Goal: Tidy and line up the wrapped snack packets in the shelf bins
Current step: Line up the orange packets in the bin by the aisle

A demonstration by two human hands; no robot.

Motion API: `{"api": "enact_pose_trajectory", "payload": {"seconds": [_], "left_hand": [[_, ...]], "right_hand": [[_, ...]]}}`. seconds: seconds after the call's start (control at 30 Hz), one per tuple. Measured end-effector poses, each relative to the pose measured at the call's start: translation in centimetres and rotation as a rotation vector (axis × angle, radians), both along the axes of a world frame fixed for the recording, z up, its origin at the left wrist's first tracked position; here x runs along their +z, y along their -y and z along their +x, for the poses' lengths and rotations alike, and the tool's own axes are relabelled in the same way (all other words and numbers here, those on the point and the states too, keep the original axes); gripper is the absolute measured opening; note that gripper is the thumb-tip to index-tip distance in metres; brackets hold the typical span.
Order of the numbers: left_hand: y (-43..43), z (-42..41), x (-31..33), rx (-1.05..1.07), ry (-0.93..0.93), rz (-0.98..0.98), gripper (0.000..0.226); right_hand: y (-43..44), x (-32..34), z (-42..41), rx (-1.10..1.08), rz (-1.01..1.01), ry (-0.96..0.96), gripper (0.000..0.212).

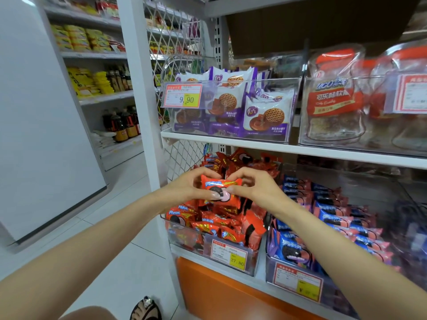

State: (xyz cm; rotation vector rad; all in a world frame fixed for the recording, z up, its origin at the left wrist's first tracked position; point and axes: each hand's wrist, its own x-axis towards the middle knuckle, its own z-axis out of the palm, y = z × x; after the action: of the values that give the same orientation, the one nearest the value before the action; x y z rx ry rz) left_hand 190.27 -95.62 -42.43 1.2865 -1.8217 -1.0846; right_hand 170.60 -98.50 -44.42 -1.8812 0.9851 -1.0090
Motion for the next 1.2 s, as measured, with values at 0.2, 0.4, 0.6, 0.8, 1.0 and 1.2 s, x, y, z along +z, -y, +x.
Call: {"api": "enact_pose_trajectory", "payload": {"seconds": [0.2,0.4,0.6,0.8,1.0,1.2], "left_hand": [[2.6,3.0,3.6,0.101,0.635,-0.232,0.028],[4.0,4.4,1.8,-0.008,1.293,-0.266,0.041],[5.0,4.5,-0.4,0.012,1.574,-0.475,0.034],[5.2,4.7,-0.2,0.053,1.431,-0.485,0.032],[4.8,4.0,-0.9,-0.012,1.535,-0.474,0.026],[3.9,4.4,-0.8,0.008,1.488,-0.454,0.039]], "right_hand": [[0.0,-0.1,0.2,-0.035,-0.043,-0.050,0.016],[0.4,-0.3,-0.8,-0.076,-0.106,-0.200,0.007],[0.2,0.5,-2.1,0.095,-0.215,-0.592,0.041],[-0.3,1.6,-3.4,0.266,-0.068,-0.704,0.048],[-0.3,1.3,-3.7,0.302,-0.031,-0.768,0.045],[-0.3,1.0,-3.6,0.295,-0.090,-0.783,0.032]]}}
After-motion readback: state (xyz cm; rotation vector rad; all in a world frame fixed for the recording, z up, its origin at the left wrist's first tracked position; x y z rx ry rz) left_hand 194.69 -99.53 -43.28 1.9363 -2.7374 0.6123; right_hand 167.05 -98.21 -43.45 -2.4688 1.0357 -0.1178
